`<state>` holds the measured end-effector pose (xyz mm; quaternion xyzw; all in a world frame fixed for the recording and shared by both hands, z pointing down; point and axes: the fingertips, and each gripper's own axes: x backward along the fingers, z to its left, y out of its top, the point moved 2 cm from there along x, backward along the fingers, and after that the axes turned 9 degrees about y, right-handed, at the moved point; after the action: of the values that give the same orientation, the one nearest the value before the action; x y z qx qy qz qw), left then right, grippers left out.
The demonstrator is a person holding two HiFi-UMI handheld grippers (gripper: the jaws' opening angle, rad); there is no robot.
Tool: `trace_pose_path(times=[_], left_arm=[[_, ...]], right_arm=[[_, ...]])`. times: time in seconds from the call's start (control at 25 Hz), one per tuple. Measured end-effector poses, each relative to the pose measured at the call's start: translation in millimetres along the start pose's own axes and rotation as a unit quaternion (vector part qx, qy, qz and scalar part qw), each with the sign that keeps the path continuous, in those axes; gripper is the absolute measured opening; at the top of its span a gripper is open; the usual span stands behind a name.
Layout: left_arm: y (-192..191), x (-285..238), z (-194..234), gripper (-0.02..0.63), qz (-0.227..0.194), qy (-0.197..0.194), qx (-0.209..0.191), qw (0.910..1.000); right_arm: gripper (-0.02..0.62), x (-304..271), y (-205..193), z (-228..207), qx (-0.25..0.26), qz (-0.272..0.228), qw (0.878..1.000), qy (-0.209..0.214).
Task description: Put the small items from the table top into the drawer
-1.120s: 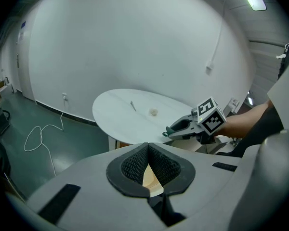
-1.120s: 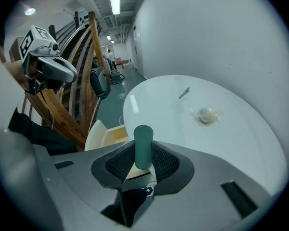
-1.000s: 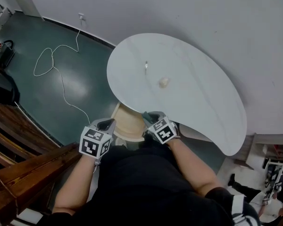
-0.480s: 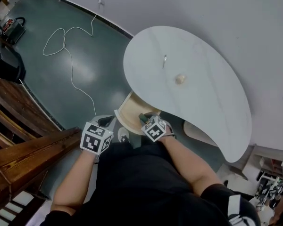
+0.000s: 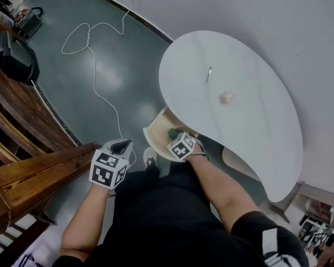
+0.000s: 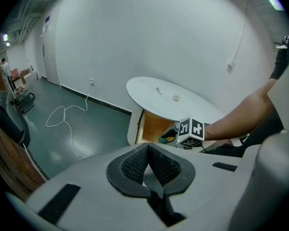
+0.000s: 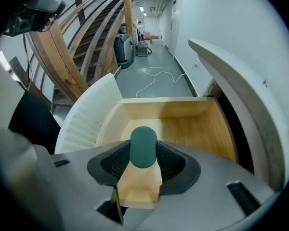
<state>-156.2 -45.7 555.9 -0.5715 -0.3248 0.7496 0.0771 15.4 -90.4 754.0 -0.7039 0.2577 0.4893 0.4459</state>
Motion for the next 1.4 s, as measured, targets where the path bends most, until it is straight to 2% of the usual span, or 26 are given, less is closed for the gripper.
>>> trace_pose_path(times=[0.48,0.92,1.04,1.2,1.4], left_arm=[[6,-3,-11,0.014,-0.007,-0.011,0.003,0.9999],[13,-4,-21,0.014,-0.02,-0.023,-0.015,0.9994],[19,-4,-25,0.014,-0.027,-0.028,-0.02,0.999],[30,-7,-33,0.014,-0.037,-0.039,-0.03,0.9981],[50,-12,-45,0.014,-0.055,-0.056,-0.05,0.9957]], right_arm=[[0.214,2,-5,1,-0.023,-0.013,1.0,0.013],[0.216,24,3,10,-0.037,-0.039,0.999,0.009],[0.16,45,12,11,-0.048,-0.071,0.996,0.001],[0.013,82,25,16,-0.094,-0.128,0.987,0.011],[0.008,131,43,25,-0.117,-0.193,0.974,0.027]])
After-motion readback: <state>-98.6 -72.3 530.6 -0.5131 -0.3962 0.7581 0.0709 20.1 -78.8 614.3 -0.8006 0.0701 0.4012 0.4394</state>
